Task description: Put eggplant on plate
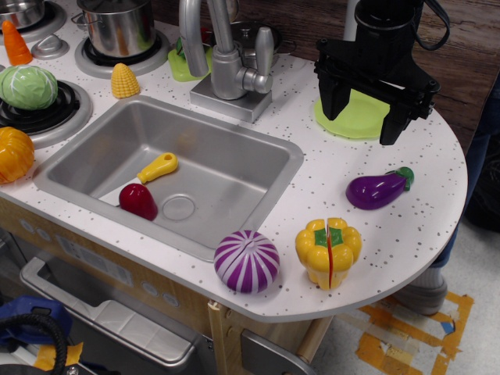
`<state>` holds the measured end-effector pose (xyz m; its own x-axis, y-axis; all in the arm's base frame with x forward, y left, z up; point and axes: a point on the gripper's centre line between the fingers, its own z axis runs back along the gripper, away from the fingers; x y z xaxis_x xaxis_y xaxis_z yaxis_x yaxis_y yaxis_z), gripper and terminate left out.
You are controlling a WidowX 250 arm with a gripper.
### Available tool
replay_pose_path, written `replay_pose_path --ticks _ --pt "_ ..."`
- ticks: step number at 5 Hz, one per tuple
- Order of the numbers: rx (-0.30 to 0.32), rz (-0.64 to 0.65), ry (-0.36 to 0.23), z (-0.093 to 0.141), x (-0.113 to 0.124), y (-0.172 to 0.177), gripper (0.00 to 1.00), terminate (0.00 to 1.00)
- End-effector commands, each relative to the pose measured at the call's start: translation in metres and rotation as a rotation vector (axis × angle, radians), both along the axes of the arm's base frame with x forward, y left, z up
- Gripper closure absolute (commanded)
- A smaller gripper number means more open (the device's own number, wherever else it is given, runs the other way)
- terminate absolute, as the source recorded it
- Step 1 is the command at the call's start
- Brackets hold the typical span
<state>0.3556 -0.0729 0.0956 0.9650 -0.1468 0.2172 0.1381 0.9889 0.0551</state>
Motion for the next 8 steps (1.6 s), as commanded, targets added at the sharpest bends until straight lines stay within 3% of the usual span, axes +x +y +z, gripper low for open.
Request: replay_pose_path --ticks 1,3,4,6,8 --pt "0.0 0.0 0.0 0.0 0.0 0.0 0.0 0.0" --pt "0.119 -0.306 0.048 -0.019 0.012 -0.001 0.0 0.0" --pt "0.127 -0.38 0.033 -0.037 0.019 -0.006 0.0 0.0" --pt "0.032 -0.455 -0.027 -0.068 0.025 -0.01 0.0 0.0" --pt "-0.017 -0.458 -0.042 -0.078 0.023 -0.012 0.0 0.0"
